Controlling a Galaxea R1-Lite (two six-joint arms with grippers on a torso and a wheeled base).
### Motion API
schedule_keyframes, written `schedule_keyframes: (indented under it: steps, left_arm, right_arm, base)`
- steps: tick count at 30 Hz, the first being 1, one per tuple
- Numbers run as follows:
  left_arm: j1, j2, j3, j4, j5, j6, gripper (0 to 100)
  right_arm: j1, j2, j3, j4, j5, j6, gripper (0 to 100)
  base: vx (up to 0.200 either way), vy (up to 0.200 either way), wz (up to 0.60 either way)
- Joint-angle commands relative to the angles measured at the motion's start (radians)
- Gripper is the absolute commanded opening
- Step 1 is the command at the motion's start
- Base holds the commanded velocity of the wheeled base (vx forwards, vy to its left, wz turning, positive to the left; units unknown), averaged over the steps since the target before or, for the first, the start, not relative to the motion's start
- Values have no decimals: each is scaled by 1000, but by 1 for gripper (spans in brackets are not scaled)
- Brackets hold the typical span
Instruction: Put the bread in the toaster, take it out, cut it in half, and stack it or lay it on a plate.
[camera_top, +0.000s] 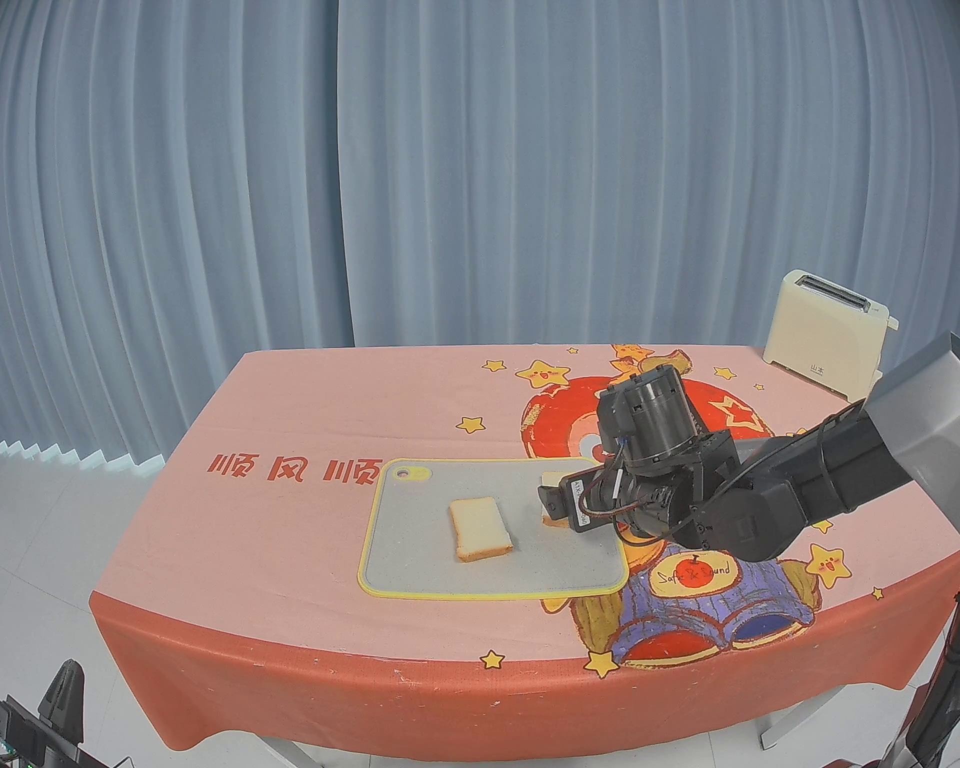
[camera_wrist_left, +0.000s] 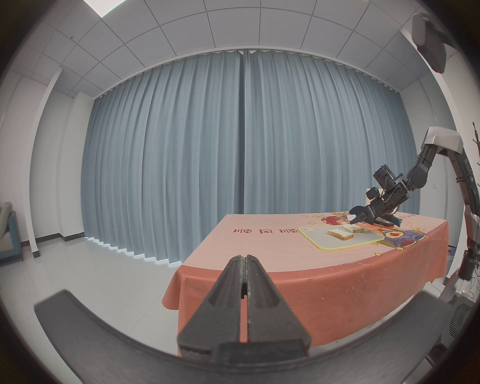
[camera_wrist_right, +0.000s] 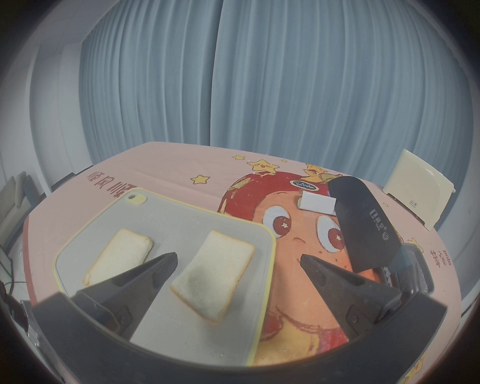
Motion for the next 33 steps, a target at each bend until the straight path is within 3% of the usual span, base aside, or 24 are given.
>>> schedule_keyframes:
  steps: [1,5,10,14,33]
  left_arm:
    - [0,-16,13,0,0,0,0]
    - [0,-16,13,0,0,0,0]
    - [0,-16,13,0,0,0,0]
    - [0,-16,13,0,0,0,0]
    - [0,-16,13,0,0,0,0]
  right_arm:
    - [-3,5,-13,-1,-4,4,100]
    - [-23,13,-12,1,-47,6,100]
    - [-36,14,-9,65,-68,29,100]
    - [-33,19,-15,91,-68,50,100]
    - [-35,57,-25,91,-70,52,100]
  base:
    - [0,0,0]
    - [0,0,0]
    - [0,0,0]
    - [0,0,0]
    - [0,0,0]
